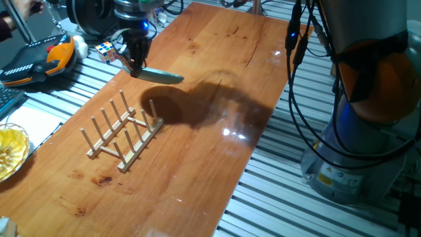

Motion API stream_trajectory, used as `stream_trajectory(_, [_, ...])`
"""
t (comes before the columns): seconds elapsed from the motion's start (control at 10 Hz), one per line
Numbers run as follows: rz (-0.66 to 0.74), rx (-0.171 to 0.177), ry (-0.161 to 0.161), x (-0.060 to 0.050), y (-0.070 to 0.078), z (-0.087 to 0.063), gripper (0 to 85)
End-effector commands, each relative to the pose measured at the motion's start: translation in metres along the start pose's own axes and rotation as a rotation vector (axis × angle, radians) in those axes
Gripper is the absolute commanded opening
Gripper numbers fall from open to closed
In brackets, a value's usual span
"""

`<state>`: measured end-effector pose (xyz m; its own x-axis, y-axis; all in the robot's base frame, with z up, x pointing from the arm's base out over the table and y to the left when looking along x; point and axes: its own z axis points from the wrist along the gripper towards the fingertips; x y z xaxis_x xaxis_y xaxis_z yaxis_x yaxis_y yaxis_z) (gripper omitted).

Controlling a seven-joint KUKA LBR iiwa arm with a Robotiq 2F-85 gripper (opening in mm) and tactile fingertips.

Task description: Put the dish on the dish rack

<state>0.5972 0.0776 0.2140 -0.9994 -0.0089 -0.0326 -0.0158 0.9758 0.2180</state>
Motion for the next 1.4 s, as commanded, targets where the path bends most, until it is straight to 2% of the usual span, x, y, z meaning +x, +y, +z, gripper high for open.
stream_trajectory(0.0, [0.009,0.001,0.001,0.003,0.013,-0.006,0.7])
stream_trajectory(0.1, [0.014,-0.015,-0.002,0.006,0.022,-0.01,0.7])
stream_trajectory(0.3, [0.012,-0.045,-0.016,0.004,0.035,-0.016,0.7])
stream_trajectory(0.4, [0.009,-0.034,-0.018,0.001,0.042,-0.018,0.7])
stream_trajectory(0.6, [0.013,-0.031,-0.012,-0.002,0.053,-0.025,0.7])
stream_trajectory(0.9, [0.028,-0.031,-0.004,-0.005,0.069,-0.028,0.7])
stream_trajectory(1.1, [0.035,-0.041,-0.002,-0.008,0.073,-0.03,0.7])
stream_trajectory(1.3, [0.037,-0.065,-0.003,-0.012,0.072,-0.032,0.7])
